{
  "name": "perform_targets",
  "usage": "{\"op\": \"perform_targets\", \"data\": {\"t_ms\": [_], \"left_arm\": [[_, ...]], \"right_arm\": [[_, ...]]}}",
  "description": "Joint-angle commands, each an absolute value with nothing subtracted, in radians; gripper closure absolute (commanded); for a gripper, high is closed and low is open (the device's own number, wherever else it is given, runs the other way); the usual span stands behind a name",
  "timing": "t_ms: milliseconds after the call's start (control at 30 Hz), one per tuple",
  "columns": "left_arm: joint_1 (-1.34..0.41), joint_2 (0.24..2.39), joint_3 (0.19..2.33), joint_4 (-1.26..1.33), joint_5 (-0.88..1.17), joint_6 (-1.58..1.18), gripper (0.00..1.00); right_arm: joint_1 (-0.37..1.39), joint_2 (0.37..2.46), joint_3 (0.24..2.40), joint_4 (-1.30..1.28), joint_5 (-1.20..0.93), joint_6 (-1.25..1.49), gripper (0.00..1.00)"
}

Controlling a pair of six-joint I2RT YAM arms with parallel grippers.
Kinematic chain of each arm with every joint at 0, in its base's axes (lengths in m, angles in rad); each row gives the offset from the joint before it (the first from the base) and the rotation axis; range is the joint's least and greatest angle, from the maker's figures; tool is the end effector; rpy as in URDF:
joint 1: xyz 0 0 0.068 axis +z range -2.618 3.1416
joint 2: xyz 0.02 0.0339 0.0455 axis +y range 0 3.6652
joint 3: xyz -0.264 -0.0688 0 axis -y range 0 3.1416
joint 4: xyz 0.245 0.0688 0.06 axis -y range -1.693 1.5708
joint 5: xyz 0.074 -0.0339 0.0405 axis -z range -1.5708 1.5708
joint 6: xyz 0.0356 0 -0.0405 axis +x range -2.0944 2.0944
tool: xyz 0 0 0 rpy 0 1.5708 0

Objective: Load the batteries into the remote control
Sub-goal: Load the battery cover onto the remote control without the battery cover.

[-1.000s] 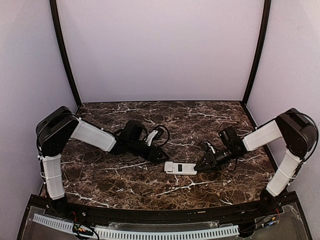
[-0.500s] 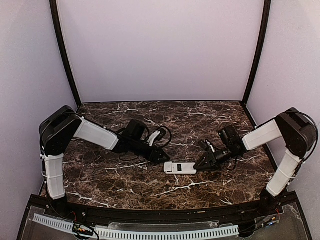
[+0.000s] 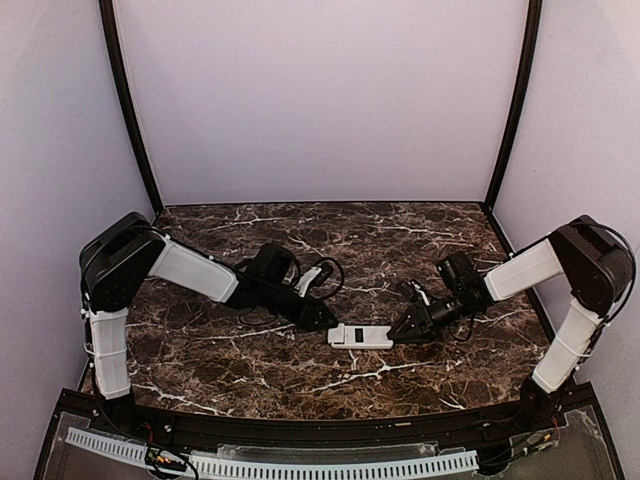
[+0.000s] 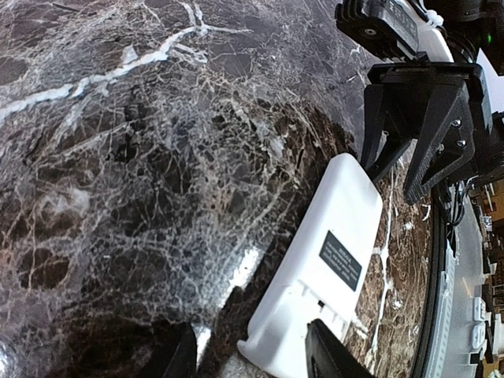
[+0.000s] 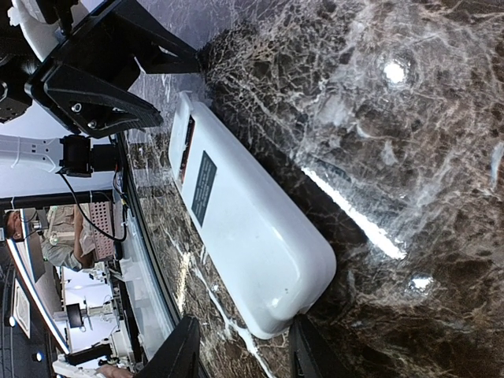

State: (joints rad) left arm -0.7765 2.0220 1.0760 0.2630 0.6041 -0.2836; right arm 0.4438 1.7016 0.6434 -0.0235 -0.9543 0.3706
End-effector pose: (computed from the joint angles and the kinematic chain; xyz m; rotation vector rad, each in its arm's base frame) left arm 0.2763 -0.2998 0.1223 0.9254 2.2288 -1.2157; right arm 0.2326 0.1427 0.1077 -0.4423 2.6576 1.5325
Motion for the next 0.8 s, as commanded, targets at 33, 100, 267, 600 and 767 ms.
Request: {"op": "perform_targets", "data": {"t_ms": [33, 100, 267, 600, 767], "left_arm": [[-0.795, 2.01, 1.06, 0.217, 0.596, -0.282, 0.56], [-0.799, 2.009, 1.059, 0.214, 0.591, -0.282, 0.57], [-0.804, 2.002, 1.051, 0.22, 0.586, -0.284, 0.6], [-0.808, 1.987, 1.03, 0.235, 0.581, -0.288, 0.68], [-0.812, 1.982, 1.022, 0.239, 0.582, -0.294, 0.7]], "right_arm": [[0.438, 1.715, 0.657, -0.015, -0.973, 0.354, 0.62], [0.439, 1.715, 0.657, -0.015, -0.973, 0.354, 0.62], [0.439, 1.713, 0.657, -0.015, -0.971, 0.354, 0.62], [0.439, 1.71, 0.651, -0.01, -0.97, 0.357, 0.62], [0.439, 1.709, 0.646, -0.007, -0.971, 0.359, 0.62]]}}
